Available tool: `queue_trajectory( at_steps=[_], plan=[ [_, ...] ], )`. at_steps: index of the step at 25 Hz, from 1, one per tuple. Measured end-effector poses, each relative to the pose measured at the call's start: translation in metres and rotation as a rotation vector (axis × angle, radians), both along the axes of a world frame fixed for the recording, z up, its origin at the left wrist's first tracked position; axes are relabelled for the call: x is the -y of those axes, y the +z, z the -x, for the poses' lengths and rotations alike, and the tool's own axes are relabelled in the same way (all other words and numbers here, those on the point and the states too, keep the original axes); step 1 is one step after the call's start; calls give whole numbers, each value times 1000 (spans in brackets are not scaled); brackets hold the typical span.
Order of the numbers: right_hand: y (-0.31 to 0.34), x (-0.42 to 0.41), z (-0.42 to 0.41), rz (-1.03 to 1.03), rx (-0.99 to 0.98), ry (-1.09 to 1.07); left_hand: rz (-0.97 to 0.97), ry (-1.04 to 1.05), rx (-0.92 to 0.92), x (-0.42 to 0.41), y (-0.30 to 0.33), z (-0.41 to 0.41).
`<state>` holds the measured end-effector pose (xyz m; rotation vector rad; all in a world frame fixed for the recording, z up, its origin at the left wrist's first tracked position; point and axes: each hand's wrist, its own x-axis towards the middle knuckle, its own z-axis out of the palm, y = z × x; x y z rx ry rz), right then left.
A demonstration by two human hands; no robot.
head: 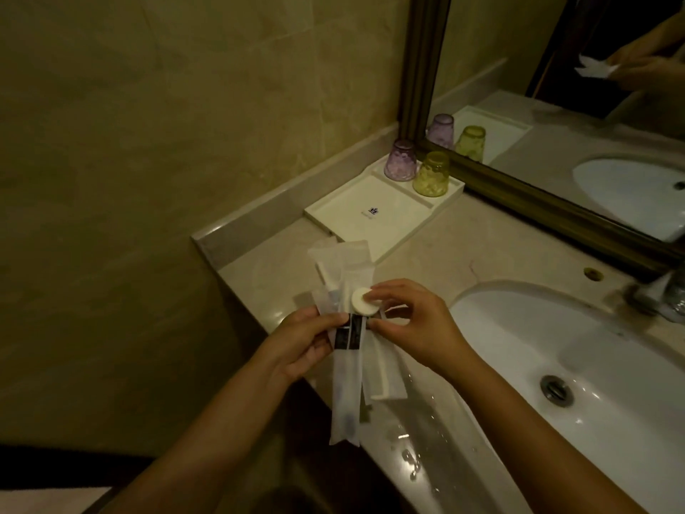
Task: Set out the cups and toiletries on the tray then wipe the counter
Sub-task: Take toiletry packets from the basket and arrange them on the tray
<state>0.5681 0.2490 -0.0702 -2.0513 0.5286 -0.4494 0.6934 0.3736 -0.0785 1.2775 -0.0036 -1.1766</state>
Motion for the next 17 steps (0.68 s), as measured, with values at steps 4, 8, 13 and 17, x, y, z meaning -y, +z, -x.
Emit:
queue_trajectory(
  at_steps=[4,8,13,17],
  plan=[
    [-12,9,-42,85,11,-95,17,-60,22,17,-11,-49],
    [-27,7,-88,247,62,-247,30,-170,37,36,-23,-102],
    [-35,5,-138,320,93,-523,20,-266,54,59,-32,-157],
    [-36,32,-158,-388,224,-807,12,-316,14,78,-40,-179]
  ],
)
